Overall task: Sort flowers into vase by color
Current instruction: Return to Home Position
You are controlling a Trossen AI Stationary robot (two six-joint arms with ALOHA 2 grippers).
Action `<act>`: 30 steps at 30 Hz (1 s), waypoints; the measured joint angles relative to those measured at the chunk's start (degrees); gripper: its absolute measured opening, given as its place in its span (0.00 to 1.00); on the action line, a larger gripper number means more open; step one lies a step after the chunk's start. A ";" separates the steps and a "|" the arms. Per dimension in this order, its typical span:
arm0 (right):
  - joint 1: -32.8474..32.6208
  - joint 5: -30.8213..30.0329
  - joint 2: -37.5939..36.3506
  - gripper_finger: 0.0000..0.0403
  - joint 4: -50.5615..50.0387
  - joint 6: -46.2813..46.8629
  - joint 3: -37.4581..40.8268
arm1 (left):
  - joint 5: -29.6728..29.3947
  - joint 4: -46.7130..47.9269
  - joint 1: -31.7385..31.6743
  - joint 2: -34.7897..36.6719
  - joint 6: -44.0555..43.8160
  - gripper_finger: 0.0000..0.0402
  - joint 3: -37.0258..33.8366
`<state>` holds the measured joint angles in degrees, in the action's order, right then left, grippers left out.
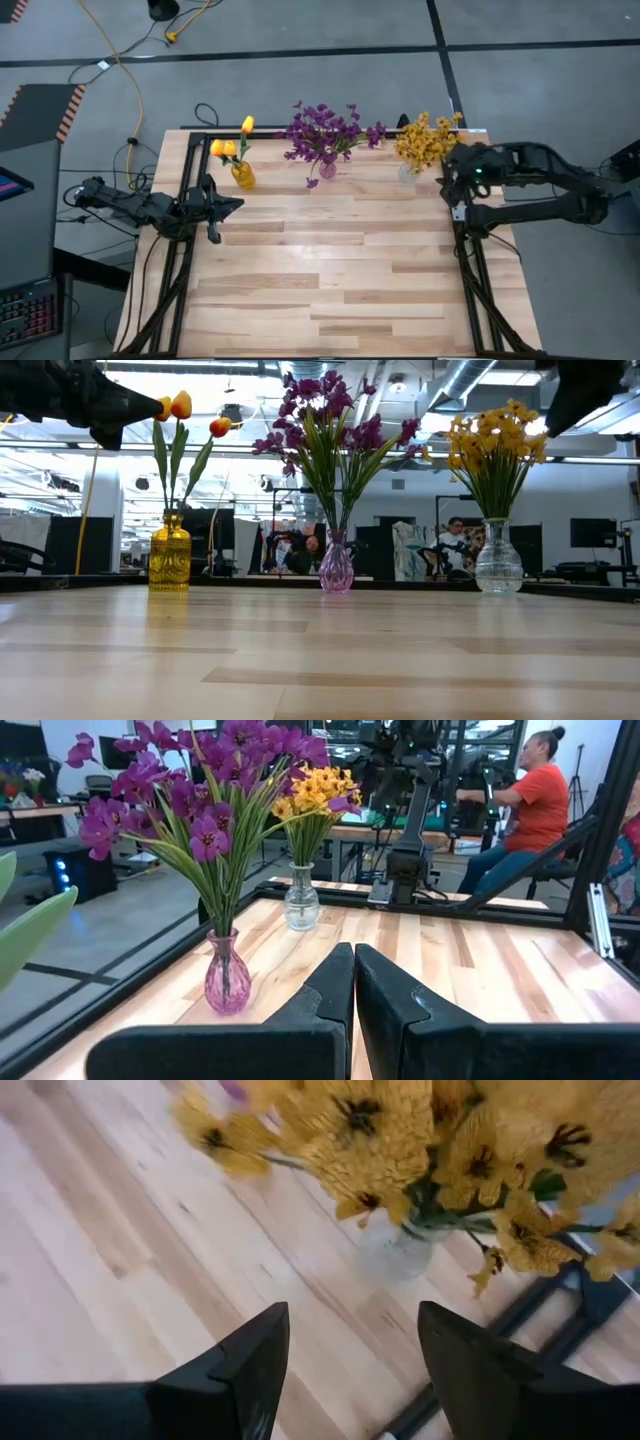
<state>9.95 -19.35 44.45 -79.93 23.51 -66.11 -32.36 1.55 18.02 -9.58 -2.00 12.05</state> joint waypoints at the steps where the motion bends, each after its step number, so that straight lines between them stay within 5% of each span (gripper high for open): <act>1: -0.75 -0.04 -1.01 0.62 1.06 0.00 0.21 | 0.00 0.01 0.00 0.00 0.54 0.00 0.00; 9: -8.43 -0.08 -9.65 0.62 28.22 -8.41 10.82 | 0.02 -1.13 -0.99 -0.04 1.93 0.00 -0.42; 18: -12.47 -0.03 -13.30 0.62 55.15 -17.92 27.71 | 3.20 -17.96 -5.51 -0.09 6.90 0.00 -10.01; 30: -12.47 2.80 -26.51 0.62 65.36 -14.22 42.91 | 2.91 -17.02 -8.39 0.02 7.12 0.00 -11.43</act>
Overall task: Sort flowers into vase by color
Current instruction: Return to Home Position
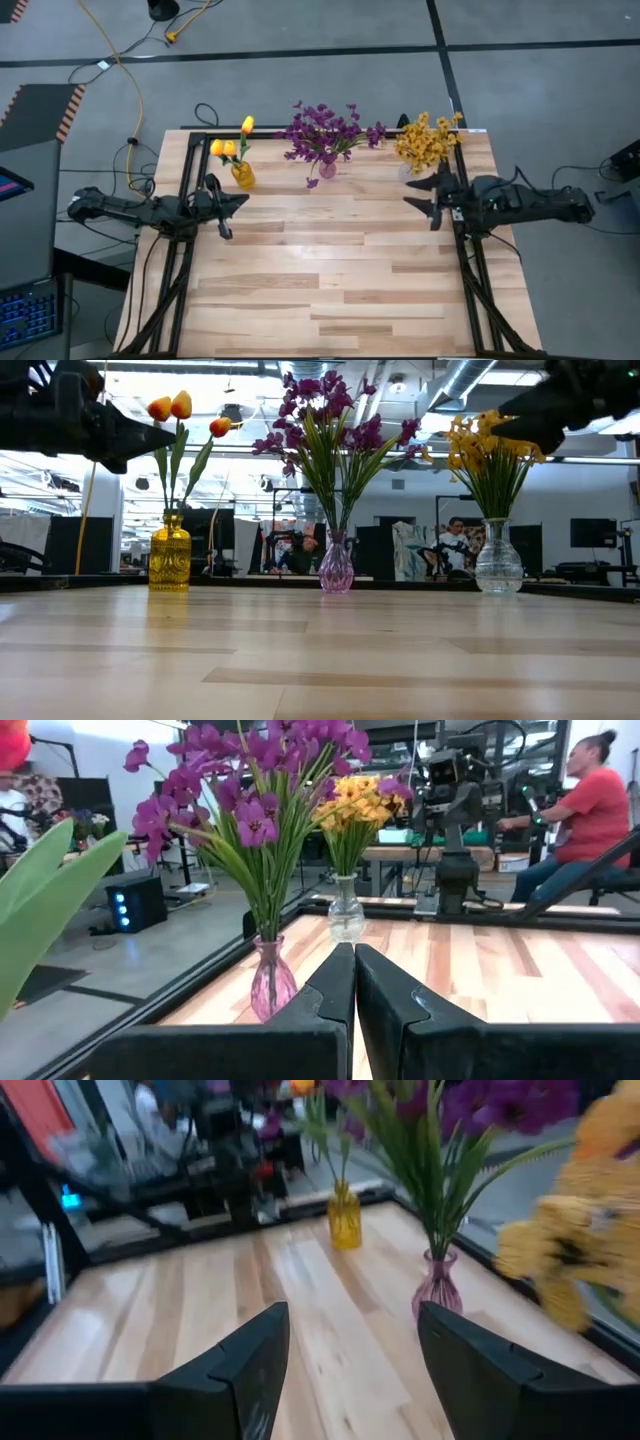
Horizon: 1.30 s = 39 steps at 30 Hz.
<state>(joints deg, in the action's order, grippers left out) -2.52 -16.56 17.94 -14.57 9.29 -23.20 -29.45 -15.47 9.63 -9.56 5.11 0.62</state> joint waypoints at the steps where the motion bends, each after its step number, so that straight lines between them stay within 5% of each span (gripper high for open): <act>1: 0.02 -0.02 -1.72 0.62 0.63 0.21 1.00 | -0.38 0.34 0.00 -0.02 0.01 0.00 0.00; 13: -0.09 3.51 -17.90 0.62 11.82 0.91 14.79 | -2.50 1.65 0.00 -0.02 0.23 0.00 -0.04; 22: 3.08 6.69 -16.81 0.62 25.88 -0.78 22.32 | -2.53 1.65 0.00 -0.02 1.77 0.00 -0.07; 39: 8.74 9.02 -16.77 0.62 17.15 -2.73 22.73 | -2.04 6.49 -0.04 -0.02 1.28 0.00 -0.11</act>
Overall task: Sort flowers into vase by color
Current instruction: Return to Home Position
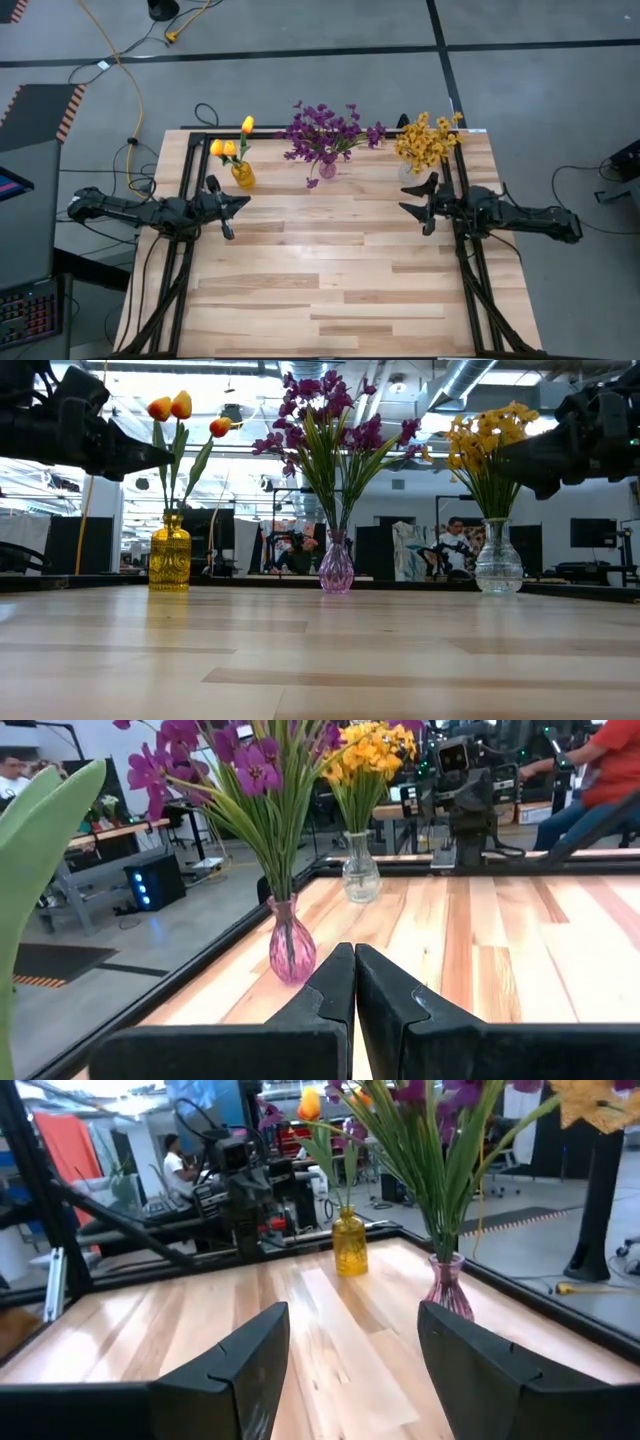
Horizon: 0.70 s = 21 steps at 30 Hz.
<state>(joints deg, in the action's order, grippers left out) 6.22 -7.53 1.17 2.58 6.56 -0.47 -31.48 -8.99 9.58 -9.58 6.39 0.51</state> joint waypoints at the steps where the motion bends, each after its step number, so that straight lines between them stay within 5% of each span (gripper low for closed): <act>1: -0.02 0.05 -0.02 0.62 -0.02 -0.79 0.00 | 0.00 0.23 0.00 0.00 0.00 0.00 0.00; 21: 0.00 0.03 0.00 0.62 -0.60 -1.06 0.07 | 1.22 3.99 -4.76 0.00 7.39 0.00 -0.02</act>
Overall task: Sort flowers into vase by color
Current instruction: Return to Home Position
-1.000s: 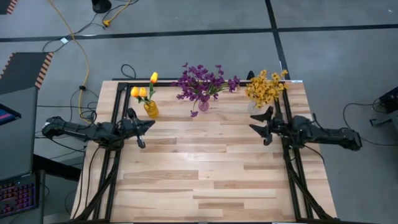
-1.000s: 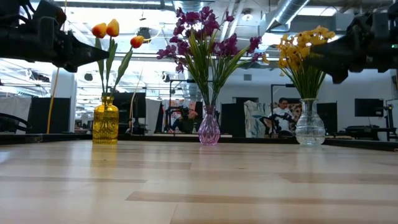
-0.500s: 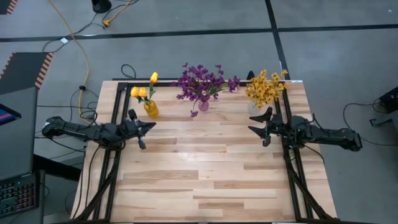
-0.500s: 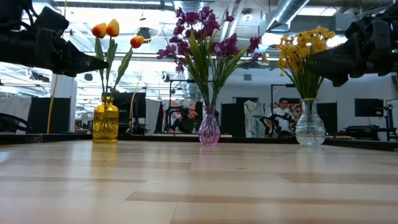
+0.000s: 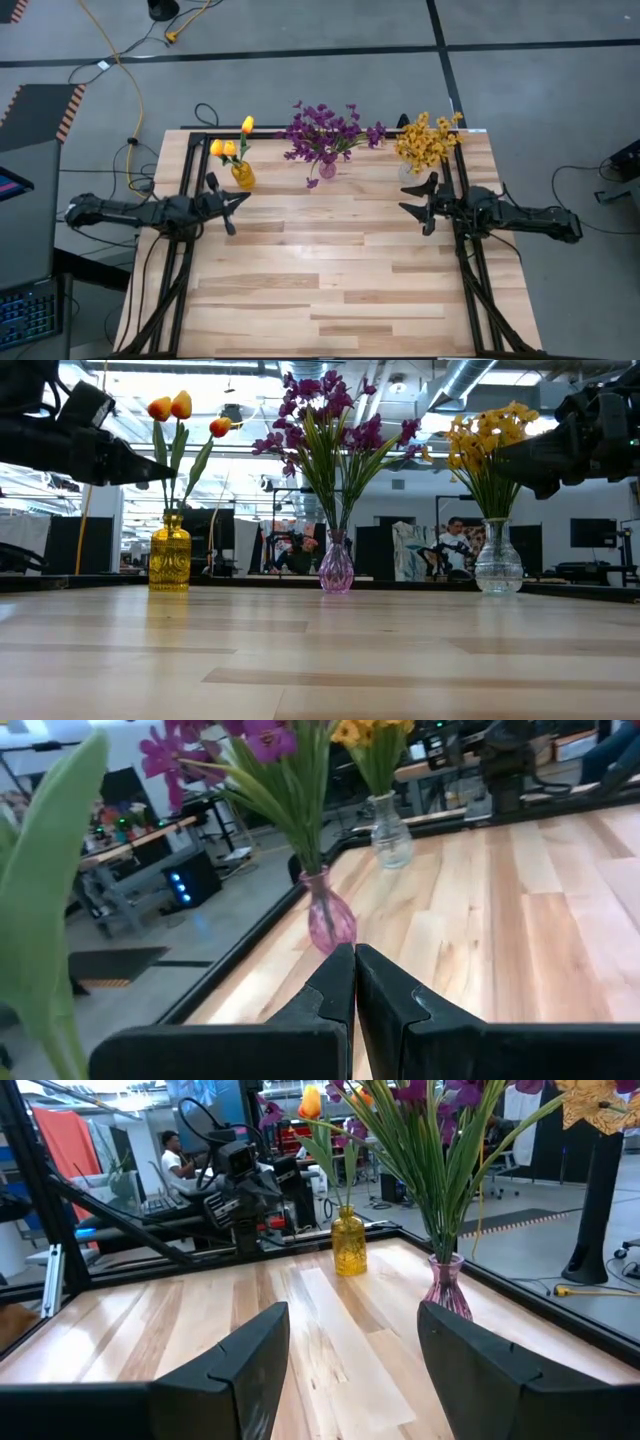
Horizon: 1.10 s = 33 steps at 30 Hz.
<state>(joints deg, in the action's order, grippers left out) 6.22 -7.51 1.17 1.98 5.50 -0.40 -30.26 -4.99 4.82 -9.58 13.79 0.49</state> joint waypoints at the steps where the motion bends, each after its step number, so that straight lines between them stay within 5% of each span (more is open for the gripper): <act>1: 0.00 0.02 0.00 0.62 0.00 0.00 0.00 | 0.75 0.00 -0.94 0.00 0.21 0.00 0.00; 15: 0.00 0.00 0.00 0.62 -0.02 -0.17 0.04 | 18.49 1.06 -11.83 0.00 -1.72 0.00 -0.02; 33: -0.07 0.01 0.00 0.62 -0.07 -4.48 0.04 | 29.39 3.58 -14.84 0.02 -0.93 0.00 -0.02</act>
<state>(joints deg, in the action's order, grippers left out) 6.15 -7.50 1.17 1.91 1.02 -0.36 -0.87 -1.41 -10.02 -9.56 12.85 0.47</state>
